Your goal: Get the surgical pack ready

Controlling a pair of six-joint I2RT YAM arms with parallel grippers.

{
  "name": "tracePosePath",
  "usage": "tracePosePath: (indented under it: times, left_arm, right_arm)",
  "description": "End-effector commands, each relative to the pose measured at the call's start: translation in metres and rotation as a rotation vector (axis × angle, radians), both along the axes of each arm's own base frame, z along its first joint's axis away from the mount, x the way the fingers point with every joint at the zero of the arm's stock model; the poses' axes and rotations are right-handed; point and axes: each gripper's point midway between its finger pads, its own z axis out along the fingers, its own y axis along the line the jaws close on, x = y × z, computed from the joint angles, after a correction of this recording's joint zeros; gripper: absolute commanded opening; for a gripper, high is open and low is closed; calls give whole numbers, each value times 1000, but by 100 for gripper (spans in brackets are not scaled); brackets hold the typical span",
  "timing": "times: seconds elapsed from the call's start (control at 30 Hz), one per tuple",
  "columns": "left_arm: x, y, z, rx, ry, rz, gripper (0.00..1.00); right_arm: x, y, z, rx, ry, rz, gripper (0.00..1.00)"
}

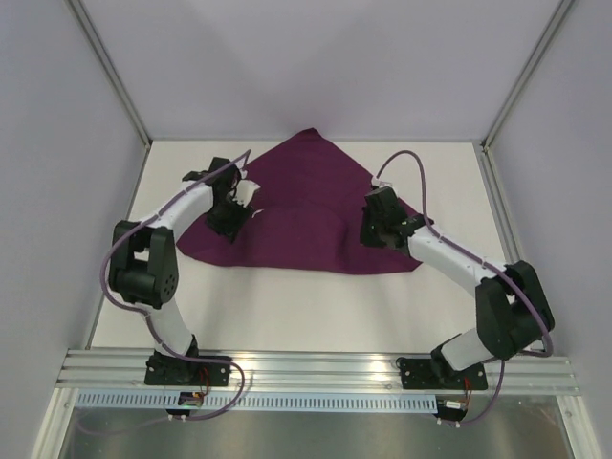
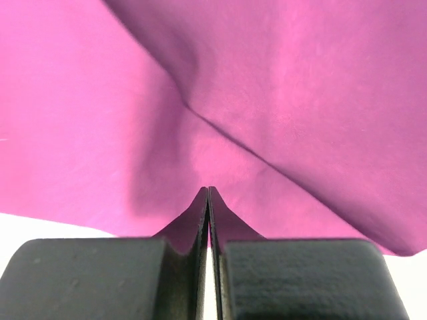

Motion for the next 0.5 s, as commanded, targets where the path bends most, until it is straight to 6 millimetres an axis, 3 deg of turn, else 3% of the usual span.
tracePosePath:
  times: [0.0,0.1,0.23,0.4,0.47]
  left_arm:
    - [2,7,50,-52,-117,17,56]
    - [-11,16,37,-28,-86,25,56]
    - [-23,28,2,-2,-11,48,55]
    - [-18,50,-36,76,42,98,54]
    - [-17,51,-44,67,52,108,54]
  right_arm:
    - [-10,-9,24,1,-47,-1,1]
    - [-27,-17,9,12,-14,-18,1]
    - [-40,-30,-21,27,35,-54,1]
    - [-51,-49,-64,8,129,-98,1]
    - [-50,-52,-70,2,140,-101,0]
